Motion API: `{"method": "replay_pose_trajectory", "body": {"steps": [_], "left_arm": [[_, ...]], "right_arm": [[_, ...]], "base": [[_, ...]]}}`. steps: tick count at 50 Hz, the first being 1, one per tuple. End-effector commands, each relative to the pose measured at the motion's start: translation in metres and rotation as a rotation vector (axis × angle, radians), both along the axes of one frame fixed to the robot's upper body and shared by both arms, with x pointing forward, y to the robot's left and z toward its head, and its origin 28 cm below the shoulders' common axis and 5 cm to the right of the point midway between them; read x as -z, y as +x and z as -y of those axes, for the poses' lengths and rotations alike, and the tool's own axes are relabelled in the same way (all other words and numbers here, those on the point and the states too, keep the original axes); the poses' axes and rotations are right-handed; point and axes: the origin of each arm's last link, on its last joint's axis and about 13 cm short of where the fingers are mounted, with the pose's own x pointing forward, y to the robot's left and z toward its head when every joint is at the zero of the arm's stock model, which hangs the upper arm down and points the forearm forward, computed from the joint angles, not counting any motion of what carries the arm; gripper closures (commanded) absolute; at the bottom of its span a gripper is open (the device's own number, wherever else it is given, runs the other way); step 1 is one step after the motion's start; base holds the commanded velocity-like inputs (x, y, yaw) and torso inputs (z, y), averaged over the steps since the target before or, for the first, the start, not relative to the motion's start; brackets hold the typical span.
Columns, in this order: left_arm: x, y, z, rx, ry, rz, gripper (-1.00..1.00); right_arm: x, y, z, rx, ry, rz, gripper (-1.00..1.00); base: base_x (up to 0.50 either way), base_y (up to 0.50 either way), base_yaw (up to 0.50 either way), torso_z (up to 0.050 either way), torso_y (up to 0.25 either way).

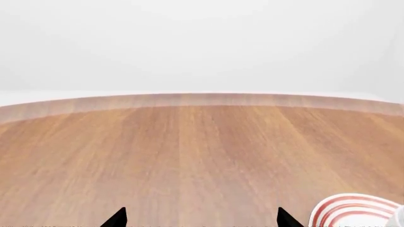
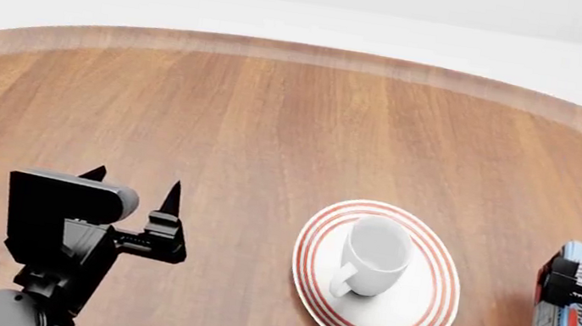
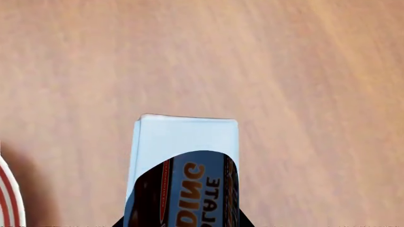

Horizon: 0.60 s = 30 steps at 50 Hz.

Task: Pick up the white mug and put it on the plate, and put the chocolate pudding to the right of the plate.

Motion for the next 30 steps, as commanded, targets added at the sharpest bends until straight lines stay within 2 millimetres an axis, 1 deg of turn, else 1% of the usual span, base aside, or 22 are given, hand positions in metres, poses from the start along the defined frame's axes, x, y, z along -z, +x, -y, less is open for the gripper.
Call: {"method": "replay_pose_trajectory", "body": {"steps": [1,3,4,9,16,22,26,30], "left_arm": [[0.002,0.0,0.0,-0.001,0.0,-0.006,-1.0],[0.002,0.0,0.0,-0.001,0.0,-0.007,-1.0],[0.003,0.0,0.0,-0.002,0.0,-0.008,-1.0],[0.003,0.0,0.0,-0.002,-0.001,-0.008,-1.0],[0.004,0.001,0.0,-0.001,-0.002,-0.011,-1.0],[0.007,0.001,-0.001,-0.002,-0.004,-0.014,-1.0],[0.007,0.0,-0.001,-0.003,-0.005,-0.016,-1.0],[0.008,0.001,-0.001,-0.002,-0.007,-0.018,-1.0]], "right_arm": [[0.008,0.0,0.001,-0.012,-0.016,-0.012,1.0],[0.01,0.0,0.002,-0.008,-0.017,-0.015,1.0],[0.01,0.0,0.002,-0.007,-0.017,-0.015,-1.0],[0.014,0.0,0.003,-0.007,-0.017,-0.023,-1.0],[0.021,0.006,0.008,-0.014,-0.02,-0.032,-1.0],[0.025,0.009,0.006,-0.027,-0.031,-0.044,-1.0],[0.017,0.011,0.004,-0.044,-0.053,-0.042,-1.0],[0.001,0.011,0.001,-0.063,-0.086,-0.03,-1.0]], "base": [[0.0,0.0,0.0,0.0,0.0],[0.0,0.0,0.0,0.0,0.0],[0.0,0.0,0.0,0.0,0.0],[0.0,0.0,0.0,0.0,0.0],[0.0,0.0,0.0,0.0,0.0],[0.0,0.0,0.0,0.0,0.0],[0.0,0.0,0.0,0.0,0.0],[0.0,0.0,0.0,0.0,0.0]]}}
